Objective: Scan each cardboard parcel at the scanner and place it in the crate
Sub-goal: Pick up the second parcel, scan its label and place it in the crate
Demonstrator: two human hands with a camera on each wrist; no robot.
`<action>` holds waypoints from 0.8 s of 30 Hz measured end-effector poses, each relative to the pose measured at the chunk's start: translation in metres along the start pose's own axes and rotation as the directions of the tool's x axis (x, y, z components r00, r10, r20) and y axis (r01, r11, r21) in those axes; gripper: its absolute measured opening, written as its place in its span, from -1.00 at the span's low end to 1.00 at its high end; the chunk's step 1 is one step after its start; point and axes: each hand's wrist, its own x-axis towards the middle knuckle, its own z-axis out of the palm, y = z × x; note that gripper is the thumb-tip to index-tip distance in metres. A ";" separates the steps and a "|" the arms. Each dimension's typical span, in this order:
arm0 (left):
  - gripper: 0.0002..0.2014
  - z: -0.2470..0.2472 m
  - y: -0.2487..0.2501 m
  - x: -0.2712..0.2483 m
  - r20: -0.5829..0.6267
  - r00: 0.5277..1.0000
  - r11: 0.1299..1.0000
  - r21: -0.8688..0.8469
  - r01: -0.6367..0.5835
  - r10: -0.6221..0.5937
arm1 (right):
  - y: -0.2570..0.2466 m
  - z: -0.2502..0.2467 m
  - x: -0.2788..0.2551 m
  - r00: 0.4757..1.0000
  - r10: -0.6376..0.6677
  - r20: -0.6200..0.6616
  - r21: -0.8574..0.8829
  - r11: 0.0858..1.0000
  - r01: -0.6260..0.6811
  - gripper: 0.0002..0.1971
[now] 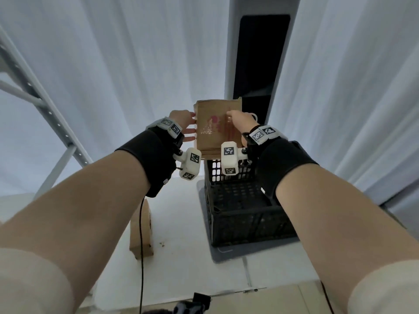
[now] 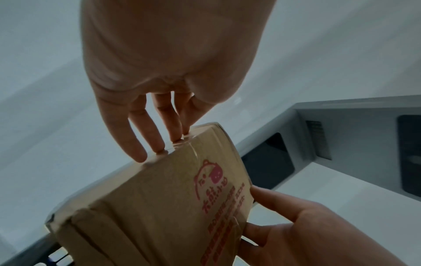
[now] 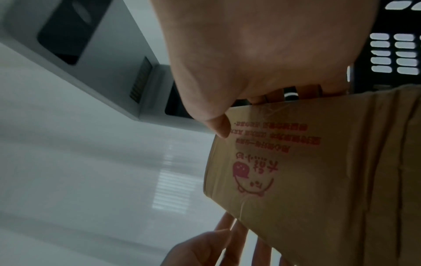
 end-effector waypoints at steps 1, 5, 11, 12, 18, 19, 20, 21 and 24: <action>-0.70 0.011 0.004 -0.008 0.002 1.000 1.000 0.000 -0.008 0.008 | 0.000 -0.013 -0.003 1.000 -0.016 0.008 -0.006 1.000 0.016 -0.53; -0.73 0.057 0.025 -0.046 -0.003 0.998 0.998 -0.005 -0.055 0.055 | 0.002 -0.075 -0.016 0.997 -0.027 -0.073 0.004 1.000 0.028 -0.50; -0.80 0.120 0.048 -0.107 -0.029 0.994 0.994 -0.015 -0.106 0.106 | 0.007 -0.154 -0.044 0.991 -0.099 -0.086 0.023 0.995 0.101 -0.54; -0.81 0.128 0.052 -0.116 -0.034 0.992 0.992 -0.012 -0.124 0.123 | 0.005 -0.163 -0.050 0.990 -0.092 -0.104 0.037 0.995 0.097 -0.54; -0.84 0.162 0.087 -0.173 -0.113 0.966 0.971 -0.024 -0.237 0.233 | -0.009 -0.220 -0.082 0.980 -0.153 -0.131 0.141 0.975 0.171 -0.42; -0.85 0.166 0.093 -0.182 -0.123 0.962 0.968 -0.024 -0.250 0.245 | -0.014 -0.228 -0.088 0.977 -0.169 -0.131 0.157 0.969 0.189 -0.38; -0.85 0.168 0.100 -0.190 -0.131 0.957 0.964 -0.025 -0.265 0.260 | -0.020 -0.235 -0.095 0.975 -0.177 -0.134 0.161 0.967 0.198 -0.33; -0.82 0.169 0.105 -0.197 -0.139 0.952 0.960 -0.026 -0.278 0.272 | -0.025 -0.241 -0.100 0.972 -0.194 -0.134 0.161 0.964 0.214 -0.28; -0.77 0.170 0.120 -0.214 -0.123 0.936 0.943 -0.010 -0.332 0.328 | -0.042 -0.259 -0.116 0.952 -0.260 -0.162 0.144 0.948 0.284 -0.27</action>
